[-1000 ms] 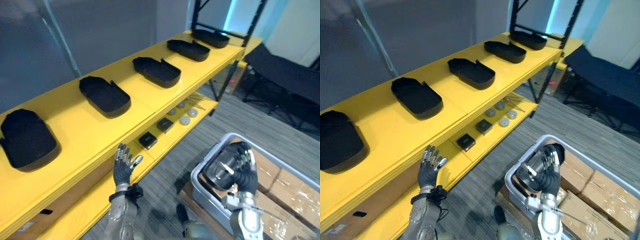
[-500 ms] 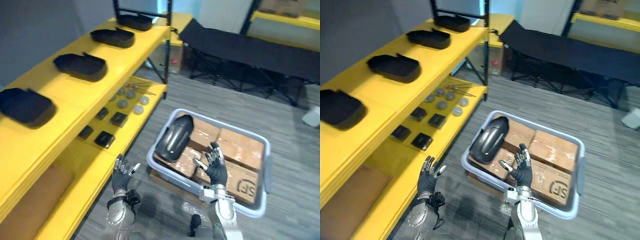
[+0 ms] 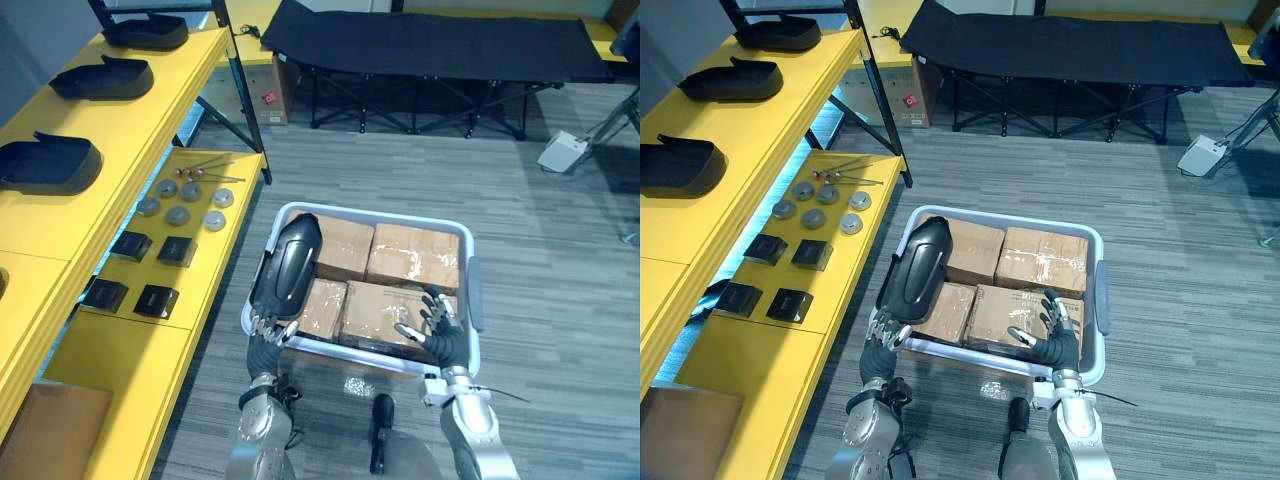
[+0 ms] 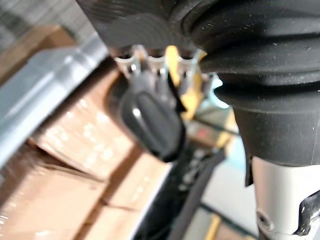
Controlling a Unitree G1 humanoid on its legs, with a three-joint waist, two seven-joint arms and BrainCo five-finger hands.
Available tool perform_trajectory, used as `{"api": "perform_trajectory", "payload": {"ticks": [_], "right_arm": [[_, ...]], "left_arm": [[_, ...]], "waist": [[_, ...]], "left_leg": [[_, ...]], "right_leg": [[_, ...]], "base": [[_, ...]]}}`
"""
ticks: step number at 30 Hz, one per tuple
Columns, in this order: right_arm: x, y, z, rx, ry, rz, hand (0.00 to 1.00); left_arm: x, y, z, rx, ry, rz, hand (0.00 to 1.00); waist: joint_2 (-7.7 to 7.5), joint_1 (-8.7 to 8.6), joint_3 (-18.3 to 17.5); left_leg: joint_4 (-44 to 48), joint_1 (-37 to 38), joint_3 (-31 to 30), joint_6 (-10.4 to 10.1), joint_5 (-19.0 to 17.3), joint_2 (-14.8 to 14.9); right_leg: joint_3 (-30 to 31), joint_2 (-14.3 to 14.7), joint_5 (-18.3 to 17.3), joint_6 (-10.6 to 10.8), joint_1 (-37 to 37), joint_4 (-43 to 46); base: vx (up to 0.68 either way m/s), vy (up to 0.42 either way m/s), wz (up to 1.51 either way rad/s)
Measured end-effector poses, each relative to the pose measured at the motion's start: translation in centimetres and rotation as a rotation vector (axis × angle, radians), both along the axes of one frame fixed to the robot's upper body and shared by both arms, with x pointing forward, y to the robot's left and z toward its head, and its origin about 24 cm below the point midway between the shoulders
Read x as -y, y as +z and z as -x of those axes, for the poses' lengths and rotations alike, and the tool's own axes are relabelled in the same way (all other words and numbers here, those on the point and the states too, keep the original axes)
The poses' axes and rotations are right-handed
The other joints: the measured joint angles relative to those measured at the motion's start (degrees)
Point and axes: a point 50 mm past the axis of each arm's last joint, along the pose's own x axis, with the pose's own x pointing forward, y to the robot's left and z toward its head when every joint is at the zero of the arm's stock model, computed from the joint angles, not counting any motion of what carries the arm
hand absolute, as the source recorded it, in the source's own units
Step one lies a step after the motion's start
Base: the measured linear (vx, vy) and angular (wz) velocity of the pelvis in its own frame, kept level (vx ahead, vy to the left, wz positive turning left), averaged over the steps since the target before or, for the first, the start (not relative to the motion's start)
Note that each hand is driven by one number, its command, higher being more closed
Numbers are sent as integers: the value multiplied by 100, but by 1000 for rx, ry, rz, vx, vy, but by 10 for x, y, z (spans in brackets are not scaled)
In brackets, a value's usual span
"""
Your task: Walk over and take plastic housings, then place them on the shelf
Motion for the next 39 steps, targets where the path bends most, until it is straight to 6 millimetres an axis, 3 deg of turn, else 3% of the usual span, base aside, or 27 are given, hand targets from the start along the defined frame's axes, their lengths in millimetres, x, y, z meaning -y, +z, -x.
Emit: {"api": "perform_trajectory", "payload": {"ticks": [2,3,4,6,10,12,14,17,19,25,30,36,39], "right_arm": [[-4,0,-6,3,-1,-10,0],[-5,-2,-10,-8,-8,-13,0],[-6,-4,-11,-16,-10,-11,0],[-10,-3,-27,-17,10,6,0],[-9,1,-56,-44,-8,52,0],[-3,9,-77,-56,-51,69,0],[1,25,-107,-75,-103,109,0],[6,48,-133,-74,-153,149,0],[10,63,-146,-69,-181,180,0],[26,73,-158,-117,-239,248,0],[34,93,-170,-116,-254,327,0],[32,76,-168,-227,-231,395,0],[28,77,-169,-221,-203,423,0]], "left_arm": [[-1,4,0,25,-39,-20,0],[-2,7,-1,46,-72,-51,0],[-1,8,-1,50,-81,-60,0],[0,18,-9,96,-78,-57,0],[4,31,-22,155,-85,-50,0],[6,36,-27,181,-90,-43,0],[10,38,-29,193,-109,-38,0],[15,38,-28,191,-133,-33,0],[24,37,-26,188,-170,-24,0],[36,35,-26,177,-206,-9,0],[45,38,-29,193,-242,1,0],[48,33,-29,160,-242,25,0],[53,34,-29,159,-261,27,0]], "waist": [[-164,46,95],[-257,87,148],[-256,98,153],[-169,137,203],[-64,176,312],[-26,307,441],[32,427,645],[147,605,801],[238,624,897],[293,702,944],[473,744,1155],[529,798,1194],[529,801,1194]], "left_leg": [[37,1,162,120,-74,-188],[78,1,208,196,-122,-340],[111,-11,204,232,-145,-380],[472,-205,128,296,-352,-434],[640,-376,-180,332,-381,-463],[637,-410,-301,336,-386,-482],[704,-562,-478,328,-390,-497],[791,-739,-574,305,-368,-509],[833,-821,-688,303,-329,-536],[860,-885,-806,313,-302,-574],[851,-894,-879,349,-238,-629],[805,-903,-996,330,-174,-631],[769,-898,-995,331,-142,-646]], "right_leg": [[-6,-226,134,89,5,-104],[-14,-389,402,114,-13,-103],[-26,-431,438,163,-8,-102],[-106,-481,479,185,11,-99],[-343,-512,481,184,120,-98],[-468,-522,480,184,158,-98],[-609,-527,476,184,177,-99],[-687,-528,482,190,112,-98],[-797,-547,485,192,107,-59],[-930,-579,483,189,110,-25],[-1024,-654,452,178,108,117],[-1148,-690,296,182,93,335],[-1168,-712,296,183,88,339]], "base": [[67,165,-31],[32,173,-12],[31,188,2],[50,150,12],[6,32,31],[-60,-1,36],[-117,-18,34],[-107,-12,19],[-64,4,23],[-10,11,10],[-41,24,11],[-36,11,12],[-6,14,2]]}}
